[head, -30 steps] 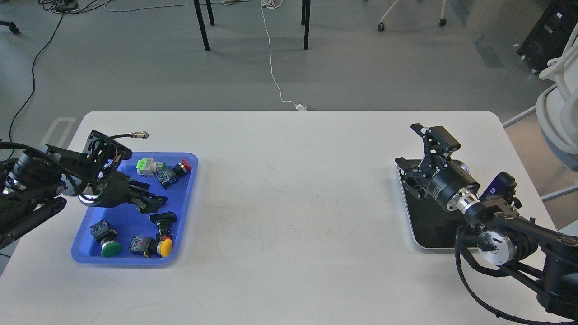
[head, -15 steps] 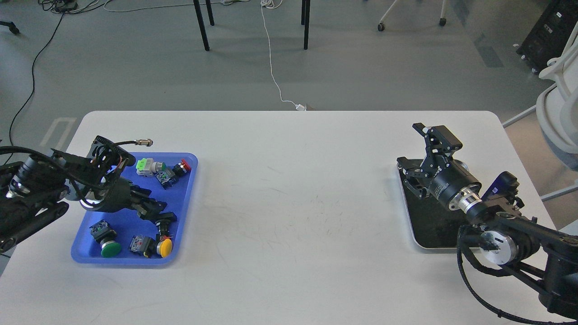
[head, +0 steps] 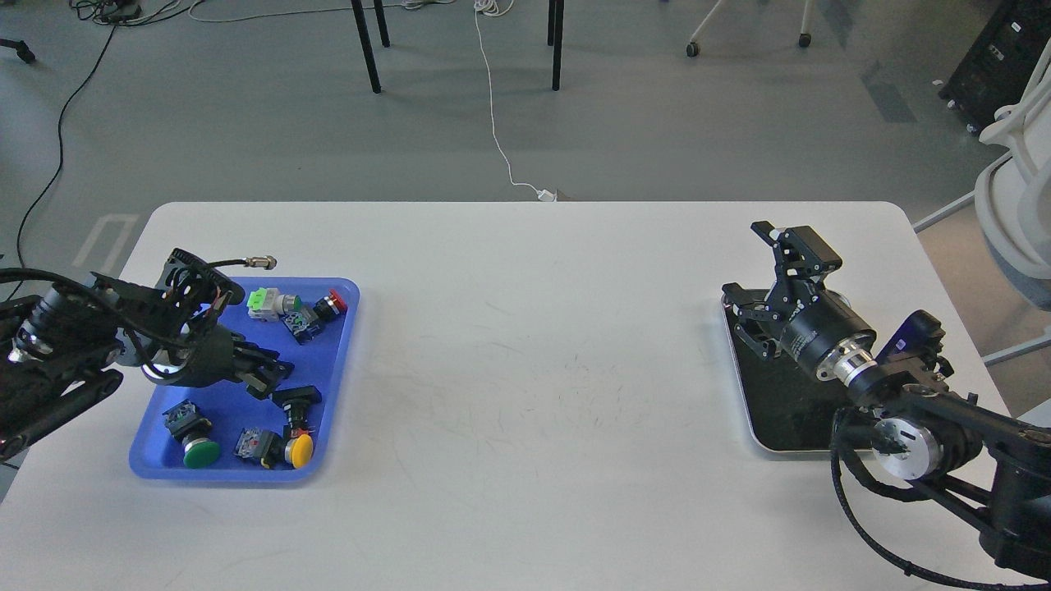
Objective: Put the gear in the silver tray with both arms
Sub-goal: 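Grasp another small black gear in the blue tray with the left gripper, then lift the second gear and carry it toward the table center, then open the left gripper to set the gear down, withdraw to blue tray, then reach the right gripper down and grasp the second black gear, then carry the gear into the silver tray and open the right gripper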
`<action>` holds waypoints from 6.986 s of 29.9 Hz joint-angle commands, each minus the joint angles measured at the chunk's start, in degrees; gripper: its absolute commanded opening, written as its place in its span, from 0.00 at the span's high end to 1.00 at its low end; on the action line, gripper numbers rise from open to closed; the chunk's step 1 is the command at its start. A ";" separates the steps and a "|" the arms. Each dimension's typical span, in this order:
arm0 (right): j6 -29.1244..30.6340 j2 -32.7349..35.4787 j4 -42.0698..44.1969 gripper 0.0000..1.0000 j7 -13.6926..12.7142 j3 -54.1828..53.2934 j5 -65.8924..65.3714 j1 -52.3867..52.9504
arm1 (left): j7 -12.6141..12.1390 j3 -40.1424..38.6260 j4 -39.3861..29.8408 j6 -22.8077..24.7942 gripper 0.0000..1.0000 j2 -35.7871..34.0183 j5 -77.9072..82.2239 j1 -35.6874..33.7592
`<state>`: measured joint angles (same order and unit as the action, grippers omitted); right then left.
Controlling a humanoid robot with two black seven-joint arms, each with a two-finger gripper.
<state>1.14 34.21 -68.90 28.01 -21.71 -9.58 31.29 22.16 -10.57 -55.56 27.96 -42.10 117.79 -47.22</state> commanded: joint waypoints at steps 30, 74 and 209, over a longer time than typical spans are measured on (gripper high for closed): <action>-0.35 0.24 0.17 0.03 -0.01 -1.05 0.17 3.33 | -2.30 -0.24 -22.31 0.04 0.84 8.50 -2.47 -14.39; 0.09 0.94 0.87 0.03 -0.01 9.67 4.04 22.68 | -2.56 9.25 1.77 0.04 0.70 42.10 -2.21 -12.72; -2.11 -10.60 2.99 0.90 -0.01 69.17 -66.62 61.43 | 2.80 -56.58 -20.29 -8.10 0.02 19.86 -83.33 41.51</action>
<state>-1.06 17.52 -63.72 28.01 47.62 -75.48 90.18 25.52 -67.19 -75.85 19.93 -22.69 34.41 -5.69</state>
